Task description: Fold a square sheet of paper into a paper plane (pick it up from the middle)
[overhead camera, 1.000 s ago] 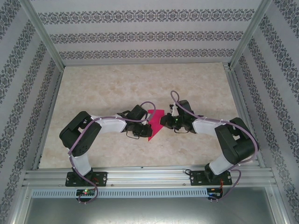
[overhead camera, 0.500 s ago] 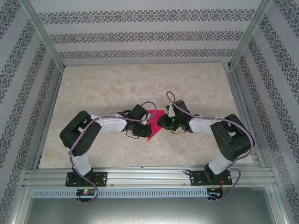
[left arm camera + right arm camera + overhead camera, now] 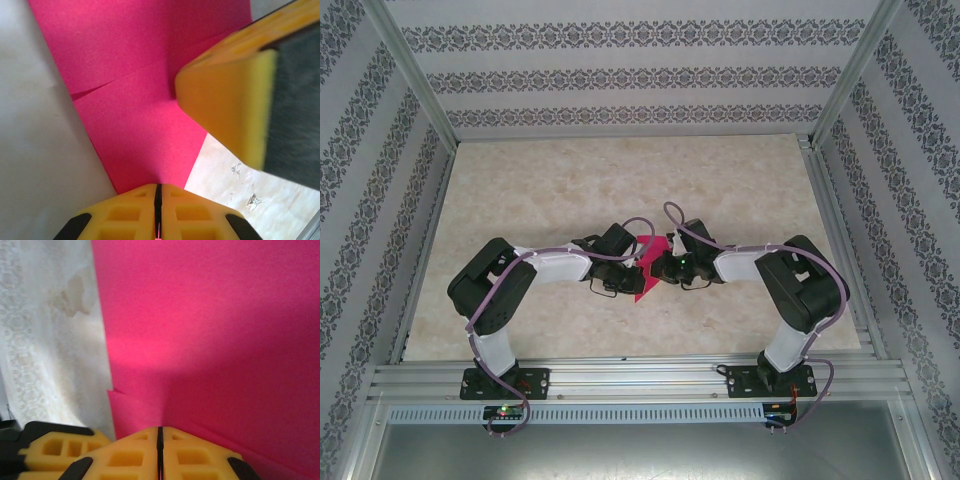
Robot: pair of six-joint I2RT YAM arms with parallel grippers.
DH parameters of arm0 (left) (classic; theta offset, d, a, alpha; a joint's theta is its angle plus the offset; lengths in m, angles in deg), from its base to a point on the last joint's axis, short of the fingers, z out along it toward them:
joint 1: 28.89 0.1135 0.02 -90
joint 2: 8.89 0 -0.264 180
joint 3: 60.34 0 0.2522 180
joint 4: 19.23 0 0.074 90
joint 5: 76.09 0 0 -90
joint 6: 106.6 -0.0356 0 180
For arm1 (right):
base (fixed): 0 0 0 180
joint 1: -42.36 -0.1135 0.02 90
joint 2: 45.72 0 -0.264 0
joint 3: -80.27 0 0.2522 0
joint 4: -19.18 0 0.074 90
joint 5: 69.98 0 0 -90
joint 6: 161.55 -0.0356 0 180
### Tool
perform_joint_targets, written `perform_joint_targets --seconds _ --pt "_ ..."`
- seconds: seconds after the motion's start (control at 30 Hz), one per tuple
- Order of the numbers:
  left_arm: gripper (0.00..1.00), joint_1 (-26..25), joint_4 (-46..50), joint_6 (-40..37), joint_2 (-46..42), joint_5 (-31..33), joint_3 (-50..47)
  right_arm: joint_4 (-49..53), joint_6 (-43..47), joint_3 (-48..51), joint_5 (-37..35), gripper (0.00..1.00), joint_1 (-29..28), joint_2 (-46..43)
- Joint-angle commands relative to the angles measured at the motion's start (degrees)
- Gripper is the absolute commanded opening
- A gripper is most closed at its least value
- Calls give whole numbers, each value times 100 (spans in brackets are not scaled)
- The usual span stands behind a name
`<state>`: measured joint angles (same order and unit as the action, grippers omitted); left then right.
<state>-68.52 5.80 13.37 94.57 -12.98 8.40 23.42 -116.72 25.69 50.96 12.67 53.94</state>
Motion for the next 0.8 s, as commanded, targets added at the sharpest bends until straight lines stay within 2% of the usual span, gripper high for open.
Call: perform_joint_targets --seconds 0.0,0.1,0.27,0.37,0.53,0.67,0.77 --pt "13 45 699 -58 -28 335 -207 333 170 -75 -428 10 -26 195" --pt "16 44 859 51 -412 152 -129 725 228 -62 -681 8 -53 273" --pt "23 44 617 703 -1043 22 -80 481 113 139 -649 8 -53 257" --pt "22 35 191 1192 -983 -287 -145 565 114 151 -740 8 -54 175" --pt "22 26 -1508 2336 -751 -559 -812 539 -7 179 -808 8 -54 177" --pt "23 0 -2249 2705 -406 -633 -1032 472 -70 228 -802 8 -62 190" --pt "23 -9 -2384 2739 -263 -558 -1113 460 -63 239 -796 8 -63 220"
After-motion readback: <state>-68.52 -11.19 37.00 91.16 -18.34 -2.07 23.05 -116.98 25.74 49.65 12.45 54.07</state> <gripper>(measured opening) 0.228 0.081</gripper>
